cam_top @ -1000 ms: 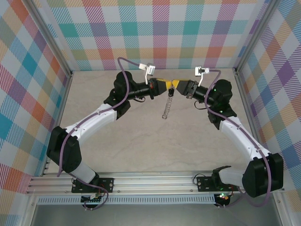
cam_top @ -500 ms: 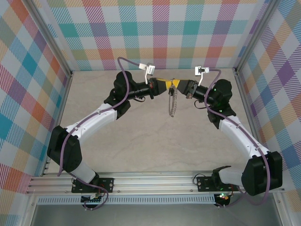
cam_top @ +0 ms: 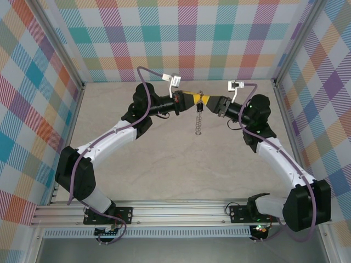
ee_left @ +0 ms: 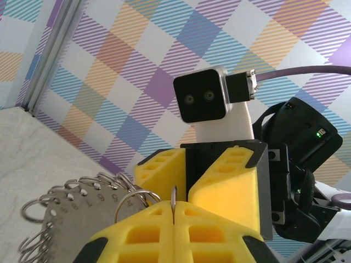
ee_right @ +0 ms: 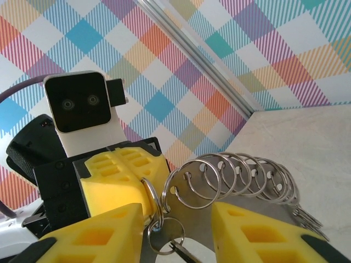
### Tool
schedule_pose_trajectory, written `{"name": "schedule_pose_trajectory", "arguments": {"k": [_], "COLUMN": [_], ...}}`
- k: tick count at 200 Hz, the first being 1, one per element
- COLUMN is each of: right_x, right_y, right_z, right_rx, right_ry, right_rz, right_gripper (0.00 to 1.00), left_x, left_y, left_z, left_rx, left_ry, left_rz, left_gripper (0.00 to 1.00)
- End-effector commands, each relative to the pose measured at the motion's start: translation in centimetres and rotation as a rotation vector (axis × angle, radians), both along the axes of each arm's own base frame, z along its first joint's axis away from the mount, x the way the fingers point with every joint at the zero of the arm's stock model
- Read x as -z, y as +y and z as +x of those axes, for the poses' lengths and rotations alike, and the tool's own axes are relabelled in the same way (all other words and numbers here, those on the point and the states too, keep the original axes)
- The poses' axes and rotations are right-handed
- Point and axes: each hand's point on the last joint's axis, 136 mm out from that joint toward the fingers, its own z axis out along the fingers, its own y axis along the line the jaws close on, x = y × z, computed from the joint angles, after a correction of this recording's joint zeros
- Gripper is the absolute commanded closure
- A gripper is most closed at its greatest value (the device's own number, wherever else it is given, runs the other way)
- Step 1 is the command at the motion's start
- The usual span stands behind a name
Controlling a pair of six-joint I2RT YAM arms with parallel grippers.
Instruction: Put the keys on the keyring
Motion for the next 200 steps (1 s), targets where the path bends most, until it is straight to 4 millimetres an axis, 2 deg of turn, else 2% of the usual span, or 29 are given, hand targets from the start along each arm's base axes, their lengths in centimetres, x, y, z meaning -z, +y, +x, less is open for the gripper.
{"name": "schedule_pose_trajectory", "arguments": {"k": [1,123,200], "right_x": [-1.1,-2.4,-2.7], "right_y": [-0.5,0.4,0.5], "right_z": [-0.5,-0.7,-0.7], "right_rx": [0.015,-0.076,-0.08], "right_ry": [-0.049,-0.07,-0.076], "right_rz": [0.008,0.048,0.049], "right_gripper": [0.65,0.72,0.87], "left_x": [-3.3,-3.2,-2.8], "left_y": [0.4,0.3,0.1], "left_z": [-0.2,-0.2,-0.2], "left_rx": [-0.001,0.002,0.007], "left_ry": [-0.094,-0.09,-0.077], "left_rz": [-0.061,-0.061,-0.059], "left_gripper": [1.0,1.0,1.0]}}
